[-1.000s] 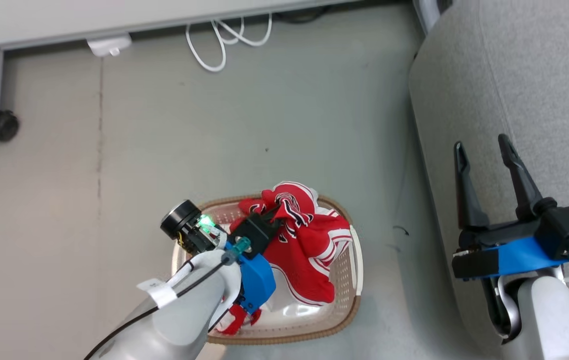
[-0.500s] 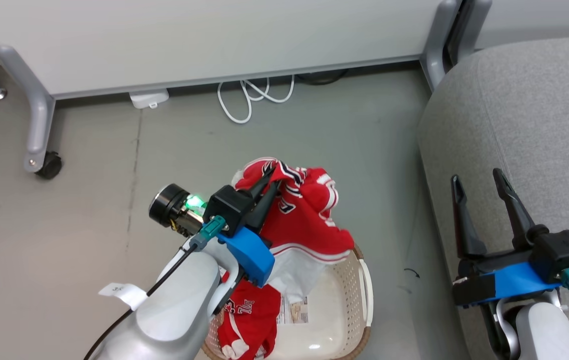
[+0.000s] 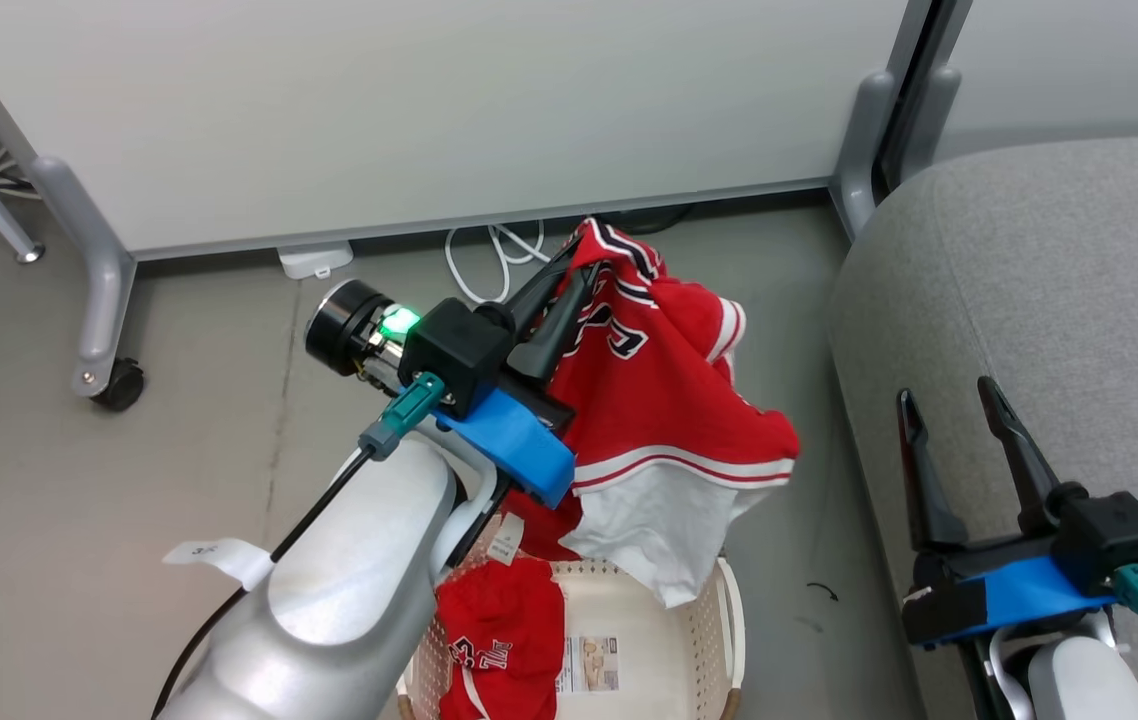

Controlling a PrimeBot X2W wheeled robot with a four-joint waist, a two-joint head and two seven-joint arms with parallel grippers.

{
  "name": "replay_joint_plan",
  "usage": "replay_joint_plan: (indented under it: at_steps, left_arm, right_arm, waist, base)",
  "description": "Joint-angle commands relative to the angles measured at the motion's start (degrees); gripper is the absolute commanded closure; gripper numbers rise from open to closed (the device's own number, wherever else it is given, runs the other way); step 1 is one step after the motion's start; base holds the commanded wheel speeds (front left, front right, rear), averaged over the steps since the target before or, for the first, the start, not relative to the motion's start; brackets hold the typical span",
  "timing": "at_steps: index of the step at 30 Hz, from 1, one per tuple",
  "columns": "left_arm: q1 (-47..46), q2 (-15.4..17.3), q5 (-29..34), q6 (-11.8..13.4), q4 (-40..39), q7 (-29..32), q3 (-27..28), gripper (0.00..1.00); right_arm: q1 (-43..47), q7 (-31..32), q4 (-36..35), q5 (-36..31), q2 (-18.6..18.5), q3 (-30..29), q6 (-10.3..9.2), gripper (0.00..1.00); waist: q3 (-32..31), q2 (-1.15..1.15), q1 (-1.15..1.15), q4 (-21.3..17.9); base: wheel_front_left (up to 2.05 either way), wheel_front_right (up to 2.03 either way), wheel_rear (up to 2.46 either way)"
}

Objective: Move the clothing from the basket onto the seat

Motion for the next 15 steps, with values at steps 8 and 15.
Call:
replay_joint_plan:
  at_steps: [8,15]
  left_arm:
    - [-0.59,-0.14,-1.36,-0.34,-1.18,-0.26,-2.53,1.00]
    - [-0.07,0.33,-2.62,-0.35,-1.26,-0.26,-4.00,1.00]
  right_arm:
    - [1.95,-0.20,-0.20,0.93,-0.24,0.13,0.03,0.00]
    - [0.84,-0.20,-1.51,1.93,-0.24,1.08,0.03,0.00]
  waist:
    - [-1.51,-0.01,0.01,0.04]
    - [-1.81,-0.01,0.01,0.40]
  base:
    - [0.00,0.00,0.00]
    - [0.00,0.00,0.00]
